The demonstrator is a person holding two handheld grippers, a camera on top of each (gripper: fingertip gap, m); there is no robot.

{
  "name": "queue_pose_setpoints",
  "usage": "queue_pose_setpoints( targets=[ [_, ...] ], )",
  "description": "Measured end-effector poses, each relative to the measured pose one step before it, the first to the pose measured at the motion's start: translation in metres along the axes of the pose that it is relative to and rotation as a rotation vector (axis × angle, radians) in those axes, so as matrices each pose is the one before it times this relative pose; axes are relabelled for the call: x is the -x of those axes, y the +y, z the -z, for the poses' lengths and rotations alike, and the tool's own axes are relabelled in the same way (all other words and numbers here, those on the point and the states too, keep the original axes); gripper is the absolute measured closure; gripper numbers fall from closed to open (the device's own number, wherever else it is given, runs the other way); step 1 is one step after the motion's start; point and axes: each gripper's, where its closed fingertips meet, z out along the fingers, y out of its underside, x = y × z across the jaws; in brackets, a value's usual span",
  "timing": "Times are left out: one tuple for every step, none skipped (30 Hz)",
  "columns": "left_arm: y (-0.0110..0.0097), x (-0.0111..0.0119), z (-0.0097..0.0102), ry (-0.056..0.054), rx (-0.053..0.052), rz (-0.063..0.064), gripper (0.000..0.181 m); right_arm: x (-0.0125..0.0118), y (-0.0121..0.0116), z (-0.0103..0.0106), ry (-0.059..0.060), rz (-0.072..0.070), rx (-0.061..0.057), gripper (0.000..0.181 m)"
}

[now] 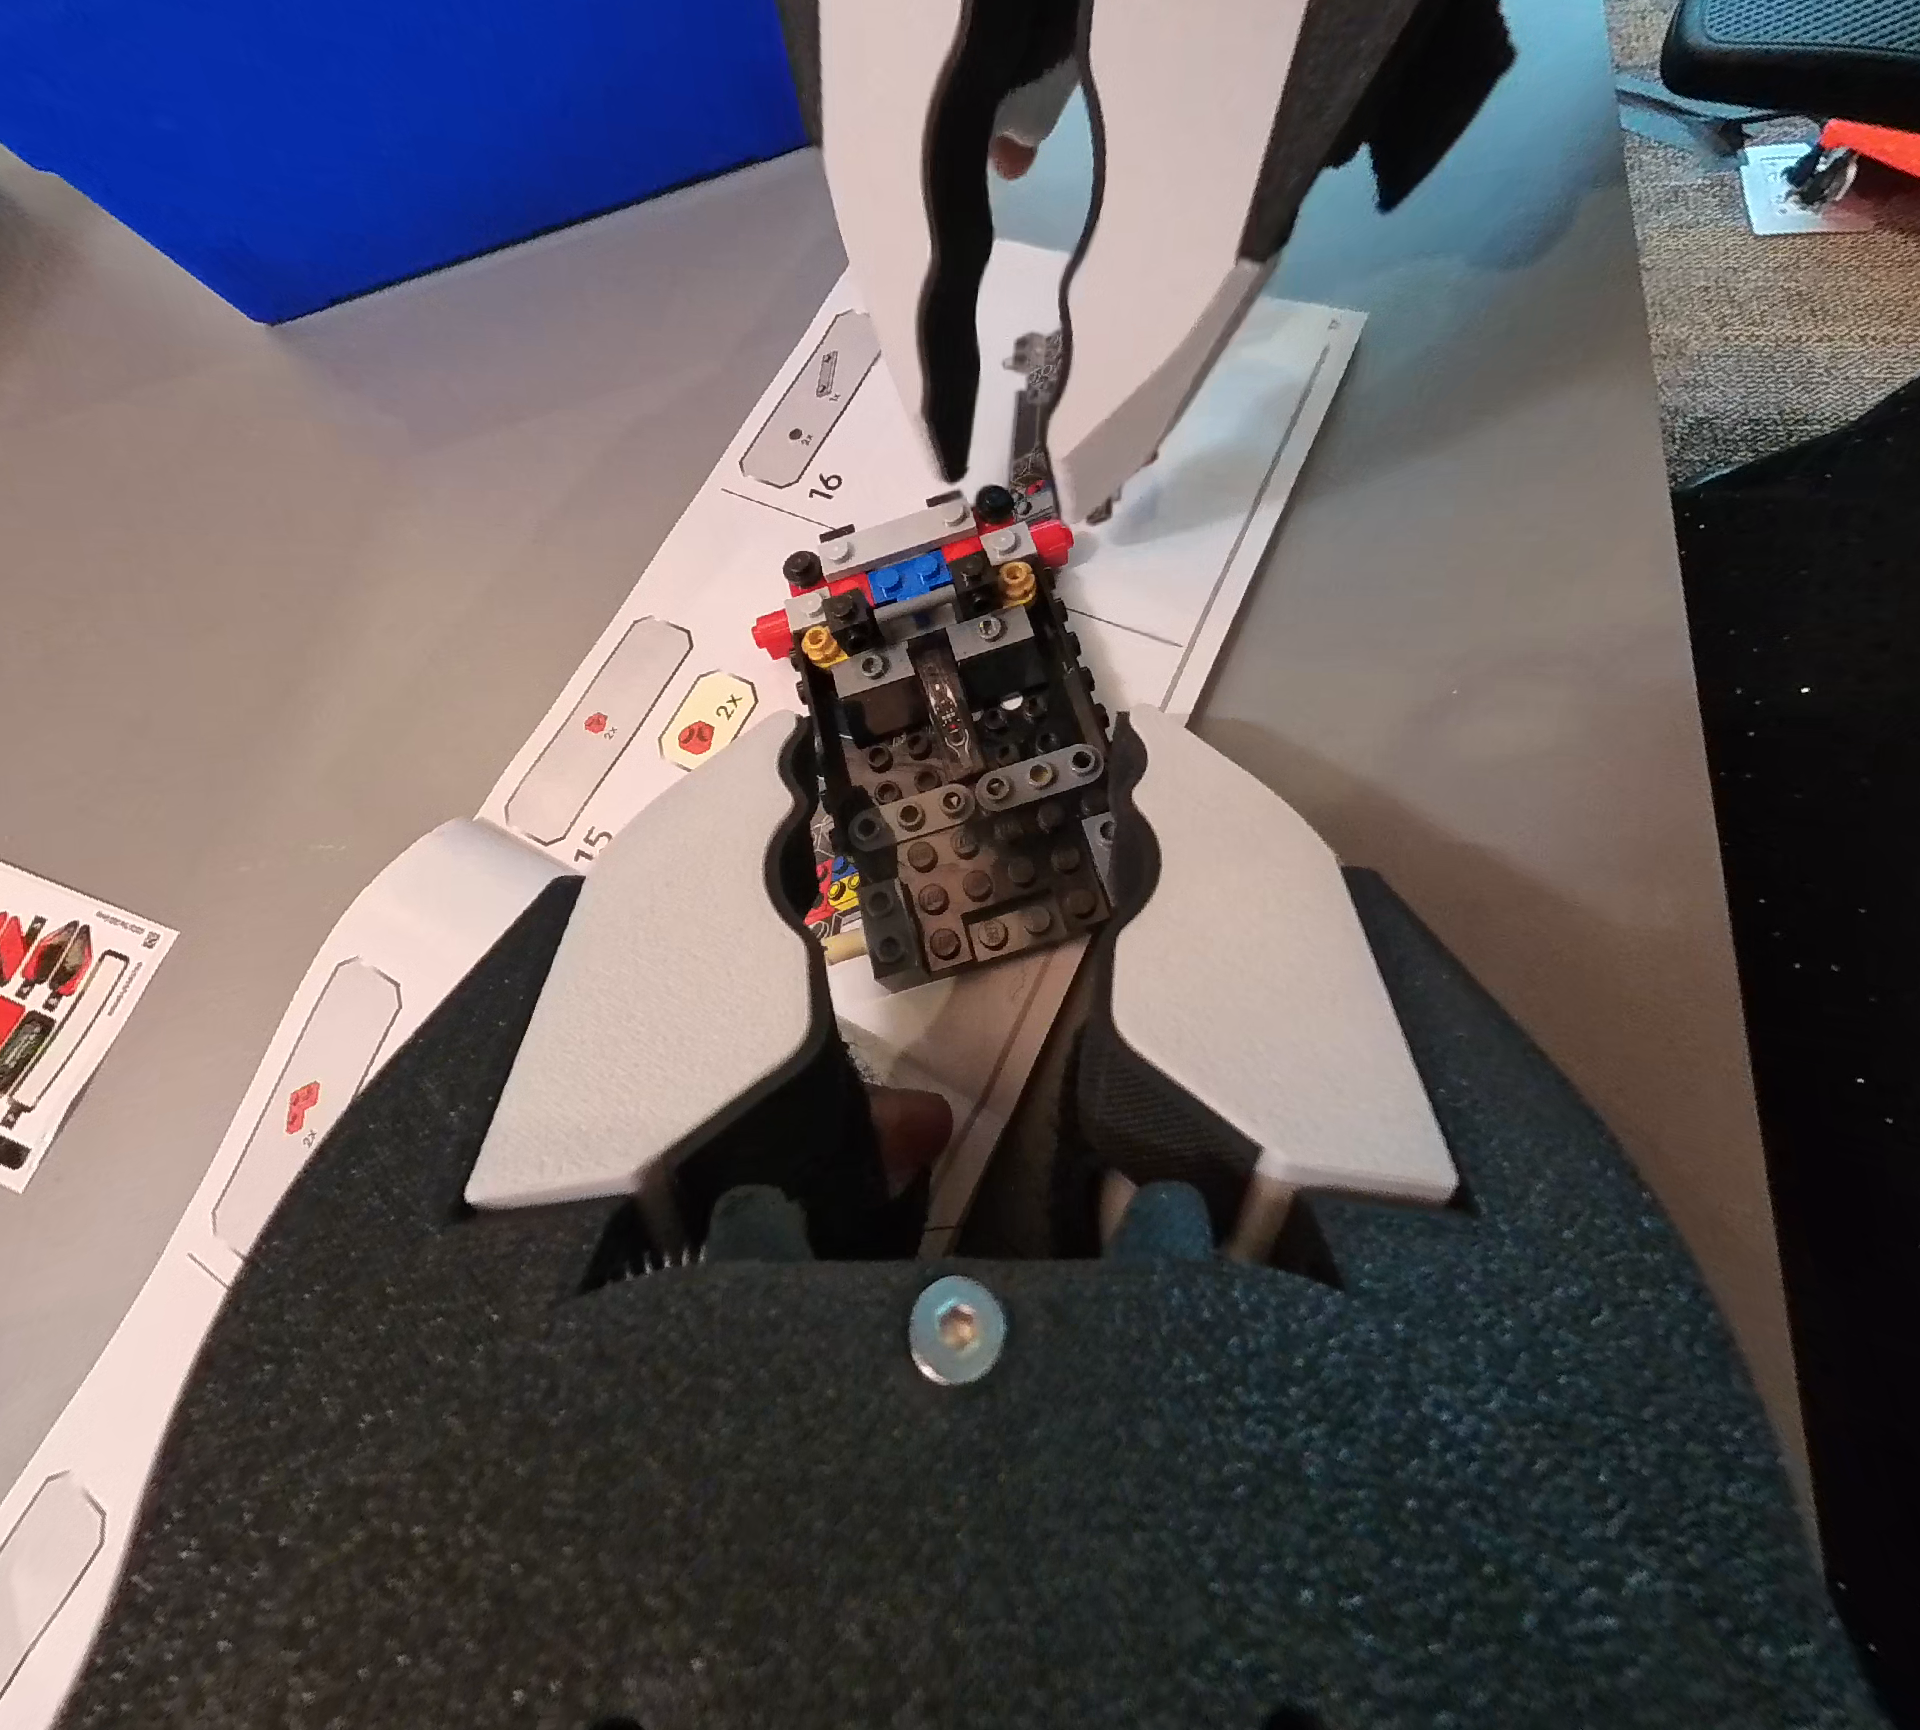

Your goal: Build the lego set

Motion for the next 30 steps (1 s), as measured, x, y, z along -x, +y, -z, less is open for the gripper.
queue_pose_setpoints(
  targets=[
    [-0.00001, 0.00014, 0.0, -0.001, 0.0, -0.0002, 0.127, -0.00137, 0.0005, 0.00145, -0.0029, -0.0145, -0.0093, 0.159],
    [0.00002, 0.00019, 0.00006, -0.0016, -0.0003, 0.0005, 0.127, -0.00127, 0.00051, 0.0019, -0.0117, -0.0273, -0.0166, 0.159],
    [-0.00008, 0.00044, 0.00007, -0.0031, -0.0005, 0.0014, 0.126, -0.00094, 0.00052, 0.00249, -0.0211, -0.0407, -0.0259, 0.159],
    [0.00006, 0.00054, 0.00004, -0.0024, -0.0004, 0.0015, 0.125, -0.00091, 0.00048, 0.00308, -0.0277, -0.0528, -0.0335, 0.159],
    [-0.00007, 0.00014, 0.00007, 0.0005, -0.0008, 0.0021, 0.122, -0.00039, 0.00084, 0.00339, -0.0335, -0.0576, -0.0356, 0.155],
    [0.00014, -0.00059, 0.00003, 0.0057, 0.0023, 0.0031, 0.119, -0.0004, 0.00192, 0.00354, -0.0333, -0.0562, -0.0301, 0.151],
    [0.00057, 0.00025, 0.00002, -0.0005, 0.0055, 0.0073, 0.117, -0.00082, 0.00294, 0.00341, -0.0256, -0.049, -0.0227, 0.147],
    [0.001, 0.00023, -0.00028, -0.0024, 0.0098, 0.0071, 0.114, -0.00118, 0.00345, 0.00333, -0.016, -0.0383, -0.0189, 0.145],
    [0.00091, -0.00019, -0.00034, -0.0017, 0.012, 0.0059, 0.111, -0.00144, 0.00325, 0.00309, -0.0079, -0.0289, -0.017, 0.143],
    [0.00063, -0.00032, -0.00033, -0.0021, 0.0121, 0.0067, 0.109, -0.00117, 0.00292, 0.00298, -0.0043, -0.022, -0.0159, 0.142],
    [0.00036, 0.00004, -0.00043, -0.0053, 0.0117, 0.0067, 0.106, -0.00066, 0.00245, 0.00255, -0.0046, -0.0181, -0.0155, 0.142],
    [-0.00005, 0.00021, -0.00063, -0.0079, 0.0111, 0.0047, 0.106, 0.0002, 0.00191, 0.00197, -0.0067, -0.015, -0.0148, 0.142],
    [0.00029, -0.00014, -0.0008, -0.0069, 0.0138, 0.0015, 0.105, 0.00044, 0.00156, 0.00148, -0.0066, -0.0121, -0.0128, 0.142],
    [0.00047, -0.0007, -0.00103, -0.0039, 0.015, -0.0007, 0.105, 0.00043, 0.0015, 0.00101, -0.0031, -0.0088, -0.0096, 0.142],
    [0.00033, -0.00056, -0.00125, -0.0044, 0.0142, 0.0002, 0.105, 0.00031, 0.00141, 0.00068, 0.0004, -0.0027, -0.0059, 0.142],
    [0.00062, -0.00024, -0.00133, -0.0034, 0.0124, 0.0036, 0.104, 0.0004, 0.00129, 0.0005, 0.0024, 0.0024, -0.0029, 0.141],
    [-0.00023, -0.00017, -0.00092, 0.0014, 0.0028, 0.0114, 0.103, 0.00077, 0.00101, 0.0005, 0.0022, 0.0054, -0.0023, 0.141],
    [-0.00039, -0.00017, -0.00056, 0.0059, -0.0005, 0.0169, 0.103, 0.0013, 0.00057, 0.00055, -0.0002, 0.0069, -0.0026, 0.141],
    [0.00039, -0.00005, -0.00034, 0.0061, 0.0029, 0.0139, 0.105, 0.00128, 0.00046, 0.00065, 0.0003, 0.0049, -0.002, 0.14],
    [0.00077, 0.00002, -0.00027, 0.0041, 0.0049, 0.0105, 0.107, 0.00075, 0.00034, 0.00086, 0.0028, 0.0037, -0.0017, 0.14],
    [0.00064, -0.00076, -0.00022, 0.008, 0.0052, 0.0098, 0.109, 0.00041, 0.0002, 0.00092, 0.0043, 0.0051, -0.0018, 0.139],
    [0.00036, -0.00117, -0.00026, 0.0079, 0.0047, 0.0091, 0.111, 0.00036, 0.0002, 0.00092, 0.0031, 0.0045, -0.0016, 0.139],
    [0.00054, -0.00083, -0.00042, 0.0047, 0.0059, 0.0078, 0.113, 0.00056, 0.00012, 0.00087, 0.001, 0.0021, -0.0021, 0.139],
    [0.0002, -0.00055, -0.00022, 0.0036, 0.004, 0.0072, 0.114, 0.00047, 0.00014, 0.00076, 0.0, 0.0012, -0.0023, 0.139],
    [0.00016, 0.00029, -0.00007, -0.0009, 0.003, 0.0076, 0.115, 0.00044, 0.00034, 0.00048, -0.0001, 0.0016, -0.0013, 0.139],
    [0.0004, 0.00014, -0.00019, 0.0012, 0.0043, 0.0098, 0.114, 0.00052, 0.00054, 0.00028, -0.0002, 0.0021, -0.0004, 0.139],
    [0.00037, 0.0002, -0.00013, 0.0009, 0.003, 0.009, 0.114, 0.00044, 0.00069, 0.00011, 0.0003, 0.0021, 0.0002, 0.139],
    [0.00042, 0.0004, -0.00015, 0.0002, 0.0018, 0.0086, 0.113, 0.00031, 0.00066, -0.00006, 0.0003, 0.0005, 0.0, 0.139],
    [0.00018, 0.00018, -0.00001, 0.0015, 0.0005, 0.0085, 0.113, 0.00044, 0.00063, -0.00018, -0.0014, -0.0016, -0.0014, 0.139],
    [0.00006, 0.00022, -0.00005, 0.0005, -0.0007, 0.0041, 0.113, 0.00068, 0.00052, -0.00025, -0.0042, -0.0033, -0.0022, 0.139]
  ],
)
